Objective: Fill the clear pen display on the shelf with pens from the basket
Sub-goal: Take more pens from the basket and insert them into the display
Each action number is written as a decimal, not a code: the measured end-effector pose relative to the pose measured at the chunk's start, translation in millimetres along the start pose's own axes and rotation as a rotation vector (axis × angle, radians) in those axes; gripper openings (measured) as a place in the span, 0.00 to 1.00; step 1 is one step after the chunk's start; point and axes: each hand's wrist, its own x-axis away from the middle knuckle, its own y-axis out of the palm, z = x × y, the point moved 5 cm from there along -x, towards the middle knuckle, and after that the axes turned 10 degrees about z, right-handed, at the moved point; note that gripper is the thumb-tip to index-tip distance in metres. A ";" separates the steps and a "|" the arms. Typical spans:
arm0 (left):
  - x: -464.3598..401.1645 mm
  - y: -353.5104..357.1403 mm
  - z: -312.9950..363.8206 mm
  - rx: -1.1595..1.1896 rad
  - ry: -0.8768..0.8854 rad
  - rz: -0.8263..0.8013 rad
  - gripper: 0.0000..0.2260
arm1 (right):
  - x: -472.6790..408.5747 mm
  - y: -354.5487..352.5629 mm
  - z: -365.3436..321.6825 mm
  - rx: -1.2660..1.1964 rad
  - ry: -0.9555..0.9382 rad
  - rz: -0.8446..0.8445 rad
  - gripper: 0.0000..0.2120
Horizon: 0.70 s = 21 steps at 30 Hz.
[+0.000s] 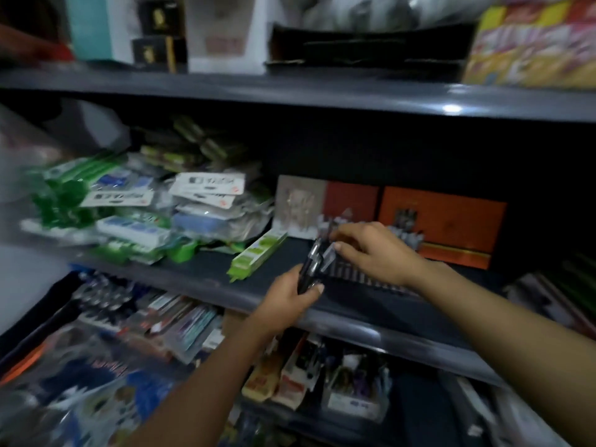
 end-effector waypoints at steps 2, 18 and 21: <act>-12.0 22.9 20.5 0.077 0.025 -0.029 0.06 | 5.5 -21.3 14.7 0.004 0.047 0.032 0.10; -63.7 111.5 80.2 0.048 0.156 -0.261 0.04 | 38.9 -136.7 133.0 0.051 0.397 0.305 0.05; -72.7 106.9 77.3 -0.014 0.168 -0.260 0.05 | 38.0 -154.9 144.1 0.071 0.418 0.353 0.05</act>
